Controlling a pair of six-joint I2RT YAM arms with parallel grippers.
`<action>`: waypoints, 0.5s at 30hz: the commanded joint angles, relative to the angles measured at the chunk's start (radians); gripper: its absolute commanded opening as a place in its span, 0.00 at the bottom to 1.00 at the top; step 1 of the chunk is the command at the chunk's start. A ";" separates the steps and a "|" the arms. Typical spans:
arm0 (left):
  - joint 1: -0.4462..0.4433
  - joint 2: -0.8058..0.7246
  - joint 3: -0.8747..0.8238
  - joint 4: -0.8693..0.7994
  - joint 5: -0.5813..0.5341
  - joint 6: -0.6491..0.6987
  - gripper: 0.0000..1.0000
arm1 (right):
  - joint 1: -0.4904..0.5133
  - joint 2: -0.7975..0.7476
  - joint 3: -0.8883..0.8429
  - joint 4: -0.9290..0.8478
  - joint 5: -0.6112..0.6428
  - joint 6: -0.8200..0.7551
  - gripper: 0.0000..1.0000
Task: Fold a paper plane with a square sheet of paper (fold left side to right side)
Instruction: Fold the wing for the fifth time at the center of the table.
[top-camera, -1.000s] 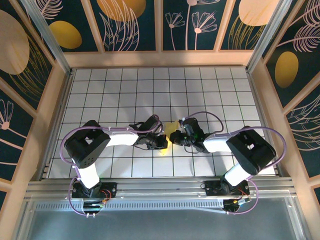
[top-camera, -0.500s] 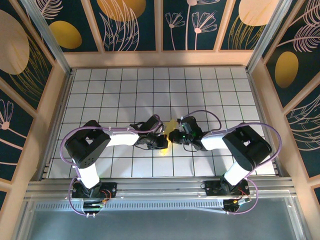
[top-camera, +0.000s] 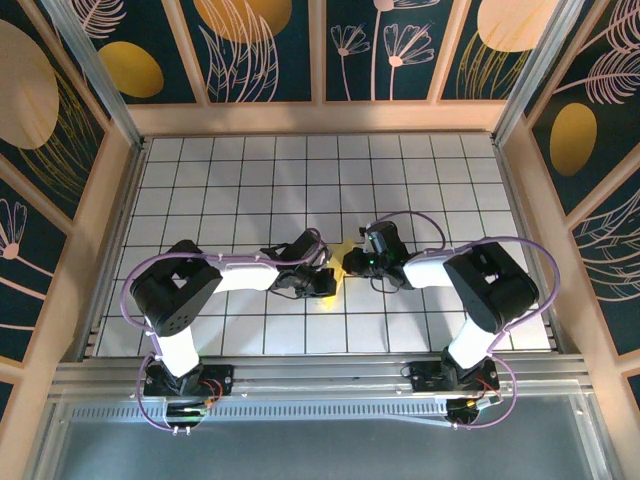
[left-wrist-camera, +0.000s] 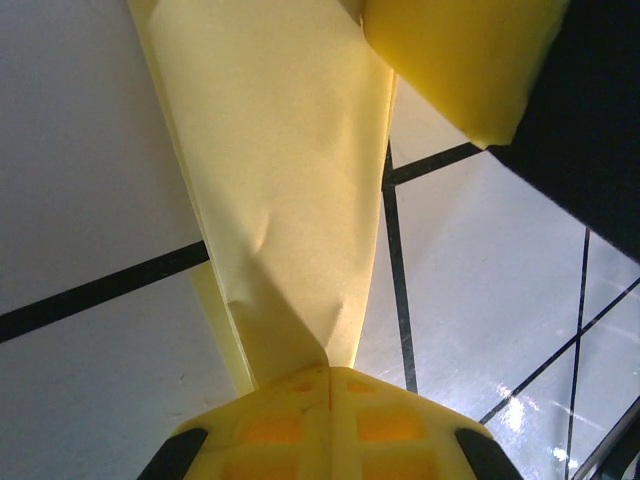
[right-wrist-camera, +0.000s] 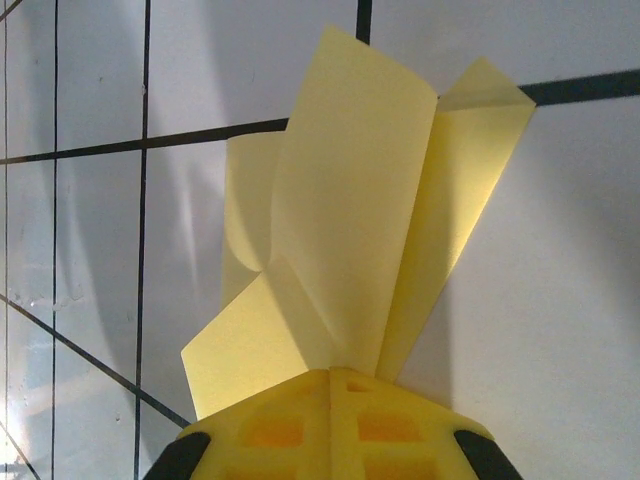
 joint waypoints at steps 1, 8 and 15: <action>0.001 0.075 -0.046 -0.172 -0.116 0.020 0.00 | -0.053 0.039 0.035 -0.045 0.057 -0.049 0.00; 0.001 0.072 -0.049 -0.174 -0.118 0.021 0.00 | -0.095 0.063 0.071 -0.064 0.047 -0.074 0.00; 0.001 0.071 -0.049 -0.175 -0.118 0.021 0.00 | -0.137 0.101 0.131 -0.105 0.047 -0.105 0.00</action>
